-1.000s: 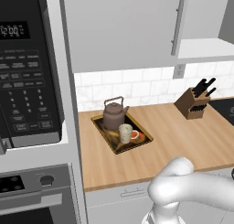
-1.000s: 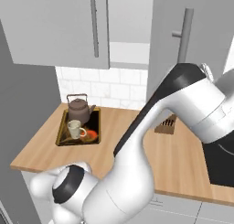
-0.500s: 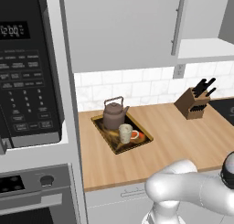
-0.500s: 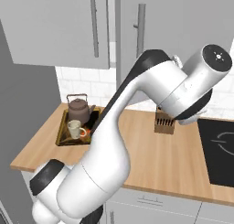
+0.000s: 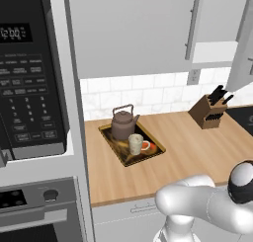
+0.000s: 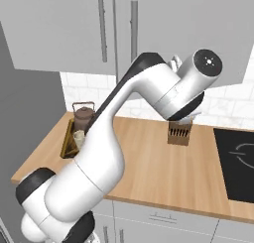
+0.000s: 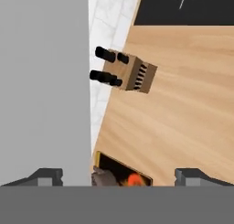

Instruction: Pick the kettle from the counter and place it on the tray. Then pick the mug from the cabinet and place it on the tray. Then close the cabinet doors.

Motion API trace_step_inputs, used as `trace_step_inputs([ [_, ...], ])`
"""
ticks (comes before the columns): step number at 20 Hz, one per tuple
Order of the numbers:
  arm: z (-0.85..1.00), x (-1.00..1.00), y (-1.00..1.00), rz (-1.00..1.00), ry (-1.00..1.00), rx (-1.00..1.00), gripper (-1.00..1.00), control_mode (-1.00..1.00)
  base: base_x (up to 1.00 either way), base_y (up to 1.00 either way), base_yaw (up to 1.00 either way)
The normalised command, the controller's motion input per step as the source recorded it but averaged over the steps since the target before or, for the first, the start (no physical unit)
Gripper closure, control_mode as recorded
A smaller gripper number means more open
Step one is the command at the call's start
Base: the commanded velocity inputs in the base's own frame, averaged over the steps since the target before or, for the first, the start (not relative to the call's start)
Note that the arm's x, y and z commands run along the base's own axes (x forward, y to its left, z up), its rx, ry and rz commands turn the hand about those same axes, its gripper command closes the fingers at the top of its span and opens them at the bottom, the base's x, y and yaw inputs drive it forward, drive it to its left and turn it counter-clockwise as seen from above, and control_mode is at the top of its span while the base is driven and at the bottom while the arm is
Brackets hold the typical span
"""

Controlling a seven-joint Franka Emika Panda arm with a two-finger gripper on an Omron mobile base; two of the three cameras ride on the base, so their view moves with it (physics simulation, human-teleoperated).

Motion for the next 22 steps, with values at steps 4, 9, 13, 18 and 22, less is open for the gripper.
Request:
trace_step_inputs([
  [4,0.00,0.82,0.76,0.00,0.00,0.00,-1.00,-1.00,0.00,0.00,0.00],
  [9,0.00,0.92,0.62,0.00,0.00,0.01,-1.00,-1.00,0.00,0.00,0.00],
  [13,0.00,0.86,0.51,0.00,0.00,0.05,-1.00,-1.00,0.00,0.00,0.00],
  [18,0.00,0.69,0.41,-0.02,0.00,0.05,-1.00,-1.00,0.00,0.00,0.00],
  [22,0.00,0.60,0.33,-0.07,0.00,0.01,-1.00,-1.00,0.00,0.00,0.00],
])
